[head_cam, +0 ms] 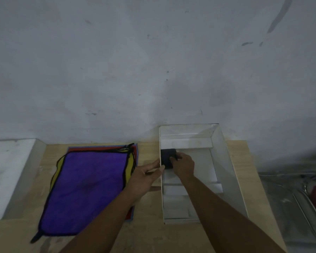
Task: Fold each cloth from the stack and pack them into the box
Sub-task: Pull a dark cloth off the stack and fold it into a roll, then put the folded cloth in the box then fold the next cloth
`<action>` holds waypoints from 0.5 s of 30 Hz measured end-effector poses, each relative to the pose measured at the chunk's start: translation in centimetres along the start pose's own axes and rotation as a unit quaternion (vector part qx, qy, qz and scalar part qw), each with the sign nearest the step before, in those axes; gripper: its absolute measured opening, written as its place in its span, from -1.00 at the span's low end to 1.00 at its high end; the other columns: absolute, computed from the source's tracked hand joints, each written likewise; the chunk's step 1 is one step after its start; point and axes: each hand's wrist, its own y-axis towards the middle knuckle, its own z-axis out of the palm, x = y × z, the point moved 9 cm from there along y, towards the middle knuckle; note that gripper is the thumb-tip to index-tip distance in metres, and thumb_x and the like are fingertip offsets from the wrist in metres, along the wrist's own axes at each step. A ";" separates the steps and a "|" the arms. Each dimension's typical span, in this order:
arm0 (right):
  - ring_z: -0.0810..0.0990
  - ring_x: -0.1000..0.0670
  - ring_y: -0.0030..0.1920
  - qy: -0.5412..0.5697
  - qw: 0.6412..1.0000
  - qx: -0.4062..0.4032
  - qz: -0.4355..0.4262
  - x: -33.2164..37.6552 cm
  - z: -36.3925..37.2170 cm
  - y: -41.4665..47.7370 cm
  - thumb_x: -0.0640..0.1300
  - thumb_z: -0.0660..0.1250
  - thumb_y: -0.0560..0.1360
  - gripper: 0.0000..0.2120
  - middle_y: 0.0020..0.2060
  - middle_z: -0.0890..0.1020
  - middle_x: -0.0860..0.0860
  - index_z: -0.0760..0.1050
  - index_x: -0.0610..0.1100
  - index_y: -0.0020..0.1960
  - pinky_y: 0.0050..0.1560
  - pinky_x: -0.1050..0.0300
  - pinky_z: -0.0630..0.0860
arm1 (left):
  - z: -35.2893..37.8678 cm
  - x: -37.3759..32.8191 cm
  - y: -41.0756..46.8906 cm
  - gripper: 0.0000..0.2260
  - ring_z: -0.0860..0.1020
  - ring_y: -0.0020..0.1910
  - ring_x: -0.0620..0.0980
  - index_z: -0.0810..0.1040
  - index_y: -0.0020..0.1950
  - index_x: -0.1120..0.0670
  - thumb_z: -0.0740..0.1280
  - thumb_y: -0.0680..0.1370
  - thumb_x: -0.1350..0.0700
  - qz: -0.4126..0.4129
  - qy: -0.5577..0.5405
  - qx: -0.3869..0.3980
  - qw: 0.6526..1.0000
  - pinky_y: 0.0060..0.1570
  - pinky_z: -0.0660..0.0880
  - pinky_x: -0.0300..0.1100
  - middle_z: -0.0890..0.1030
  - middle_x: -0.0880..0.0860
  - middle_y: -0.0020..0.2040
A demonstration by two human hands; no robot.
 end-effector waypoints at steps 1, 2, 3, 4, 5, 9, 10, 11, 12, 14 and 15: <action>0.57 -0.17 0.15 0.006 1.000 0.027 -0.003 0.2 0.0 -0.1 -0.07 0.37 0.48 -0.65 0.13 0.63 -0.16 0.55 -0.21 0.21 0.13 0.12 0.48 | 0.0 0.0 -0.1 -0.55 0.50 0.07 -0.23 0.44 0.39 0.02 0.40 0.50 0.04 -0.001 0.002 -0.008 1.000 -0.10 0.63 -0.08 0.48 -0.16 0.23; 0.55 -0.16 0.20 0.015 0.999 0.047 -0.003 0.3 -0.2 -0.3 -0.06 0.39 0.47 -0.57 0.18 0.60 -0.15 0.50 -0.22 0.28 0.20 0.08 0.46 | -0.2 0.1 -0.3 -0.54 0.50 0.06 -0.23 0.44 0.39 0.02 0.40 0.50 0.03 -0.002 0.009 -0.015 1.000 -0.09 0.63 -0.07 0.50 -0.13 0.22; 0.51 -0.15 0.26 0.027 0.998 0.057 0.004 0.2 -0.6 -0.6 -0.04 0.40 0.47 -0.48 0.25 0.55 -0.13 0.41 -0.22 0.35 0.27 0.05 0.42 | -0.3 0.1 -0.5 -0.54 0.51 0.07 -0.21 0.43 0.39 0.02 0.39 0.51 0.02 -0.003 0.021 -0.022 1.000 -0.07 0.63 -0.07 0.51 -0.08 0.22; 0.47 -0.13 0.30 0.041 0.998 0.056 0.010 -0.1 -1.0 -0.9 -0.04 0.39 0.47 -0.42 0.31 0.50 -0.11 0.34 -0.21 0.41 0.32 0.05 0.37 | -0.5 0.2 -0.7 -0.53 0.52 0.09 -0.18 0.42 0.40 0.03 0.39 0.51 0.01 -0.005 0.033 -0.027 0.999 -0.06 0.63 -0.09 0.52 -0.04 0.22; 0.45 -0.12 0.32 0.049 0.998 0.048 0.013 -0.1 -1.6 -1.4 -0.04 0.38 0.48 -0.42 0.33 0.48 -0.11 0.31 -0.21 0.42 0.33 0.06 0.35 | -0.7 0.4 -0.9 -0.53 0.54 0.11 -0.12 0.40 0.41 0.05 0.37 0.52 0.03 -0.008 0.039 -0.031 0.999 -0.06 0.62 -0.12 0.53 0.00 0.21; 0.55 -0.12 0.15 0.116 0.993 -0.021 -0.005 1.1 -4.2 -3.7 -0.13 0.31 0.51 -0.78 0.01 0.57 -0.04 0.49 -0.15 0.14 0.06 0.14 0.43 | -2.3 0.5 -2.9 -0.68 0.58 0.07 -0.06 0.46 0.32 0.12 0.31 0.57 0.13 0.000 0.035 -0.032 0.999 -0.04 0.56 -0.19 0.60 0.02 0.07; 0.58 -0.10 0.10 0.138 0.990 -0.033 -0.016 1.9 -4.8 -4.6 -0.12 0.31 0.51 -0.85 -0.02 0.59 -0.03 0.51 -0.12 0.07 0.02 0.16 0.45 | -2.9 0.5 -3.5 -0.73 0.58 0.08 -0.05 0.50 0.26 0.10 0.32 0.57 0.11 0.006 0.041 -0.033 0.999 -0.03 0.56 -0.18 0.60 0.03 0.08; 0.60 -0.08 0.05 0.149 0.987 -0.042 -0.034 2.9 -5.3 -5.6 -0.10 0.30 0.52 -0.88 -0.05 0.62 -0.04 0.52 -0.11 0.02 -0.02 0.17 0.46 | -3.7 0.4 -4.0 -0.78 0.59 0.08 -0.04 0.52 0.19 0.08 0.33 0.56 0.10 0.011 0.048 -0.037 0.998 -0.03 0.56 -0.18 0.61 0.05 0.10; 0.61 -0.05 0.00 0.146 0.986 -0.045 -0.060 4.2 -5.3 -7.2 -0.09 0.29 0.52 -0.88 -0.08 0.64 -0.04 0.54 -0.10 0.00 -0.06 0.20 0.47 | -4.8 0.6 -4.9 -0.81 0.60 0.08 -0.02 0.53 0.16 0.06 0.33 0.56 0.08 0.017 0.050 -0.042 0.998 -0.05 0.57 -0.18 0.61 0.06 0.10; 0.61 0.00 -0.10 0.131 0.984 -0.056 -0.106 6.5 -5.6 -9.8 -0.08 0.29 0.53 -0.88 -0.15 0.65 -0.03 0.57 -0.10 -0.04 -0.13 0.24 0.48 | -6.4 0.7 -5.8 -0.81 0.61 0.04 0.02 0.55 0.14 0.10 0.33 0.56 0.08 0.030 0.055 -0.053 0.997 -0.10 0.57 -0.19 0.63 0.10 0.07; 0.61 0.03 -0.14 0.127 0.981 -0.062 -0.130 7.7 -5.7 -11.3 -0.08 0.29 0.52 -0.88 -0.19 0.65 -0.02 0.57 -0.10 -0.06 -0.16 0.26 0.47 | -7.2 0.8 -6.2 -0.83 0.61 0.01 0.03 0.57 0.11 0.11 0.33 0.56 0.10 0.036 0.058 -0.061 0.996 -0.13 0.56 -0.19 0.64 0.12 0.03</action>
